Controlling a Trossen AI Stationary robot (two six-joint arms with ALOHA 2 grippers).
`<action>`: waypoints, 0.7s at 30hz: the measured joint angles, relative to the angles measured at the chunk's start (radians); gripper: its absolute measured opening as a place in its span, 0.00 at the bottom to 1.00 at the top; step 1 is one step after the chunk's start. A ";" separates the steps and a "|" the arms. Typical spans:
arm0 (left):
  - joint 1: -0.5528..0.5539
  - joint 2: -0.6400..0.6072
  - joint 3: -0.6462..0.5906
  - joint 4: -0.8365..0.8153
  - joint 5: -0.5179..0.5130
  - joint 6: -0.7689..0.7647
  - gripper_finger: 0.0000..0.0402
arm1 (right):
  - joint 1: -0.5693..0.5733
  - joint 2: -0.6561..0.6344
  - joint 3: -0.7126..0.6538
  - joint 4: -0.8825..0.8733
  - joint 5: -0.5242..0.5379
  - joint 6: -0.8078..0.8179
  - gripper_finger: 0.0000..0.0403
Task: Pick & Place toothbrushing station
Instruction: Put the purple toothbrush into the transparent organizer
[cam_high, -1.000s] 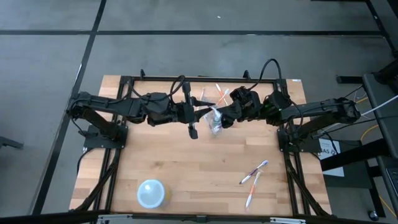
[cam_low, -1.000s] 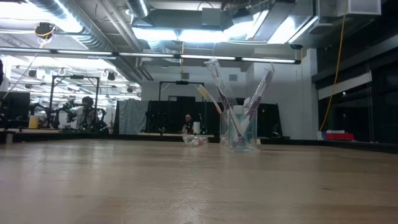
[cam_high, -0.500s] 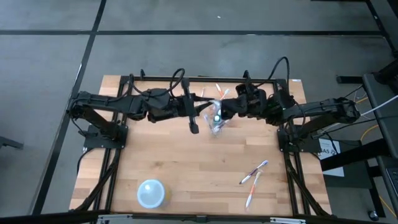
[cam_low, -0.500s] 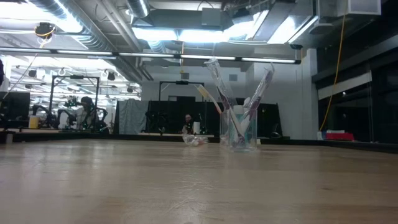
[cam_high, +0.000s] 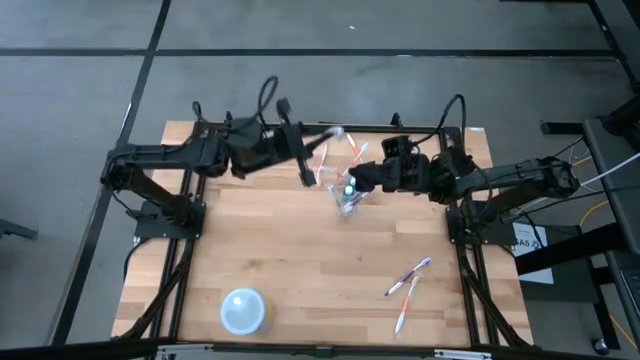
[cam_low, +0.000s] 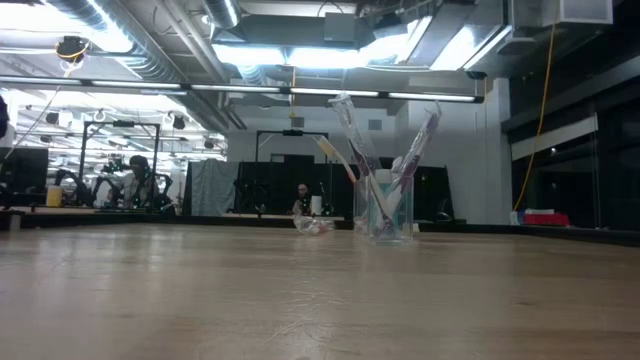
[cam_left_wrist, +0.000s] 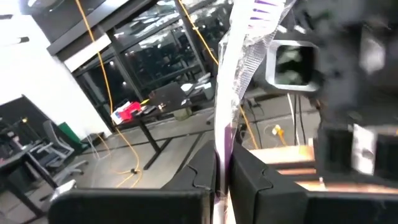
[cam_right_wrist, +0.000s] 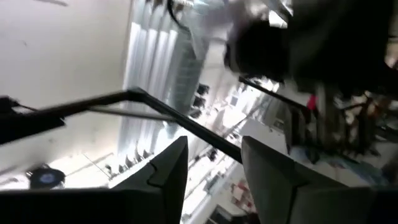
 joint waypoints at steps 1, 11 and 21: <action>0.016 -0.005 0.000 0.003 0.020 -0.014 0.04 | 0.006 0.000 0.000 -0.020 -0.008 -0.005 0.38; 0.242 -0.014 -0.106 0.169 0.341 -0.248 0.04 | 0.086 -0.036 0.000 -0.401 0.003 -0.055 0.38; 0.381 -0.105 -0.592 0.784 0.616 -0.628 0.04 | 0.285 -0.287 0.000 -0.859 0.442 -0.113 0.38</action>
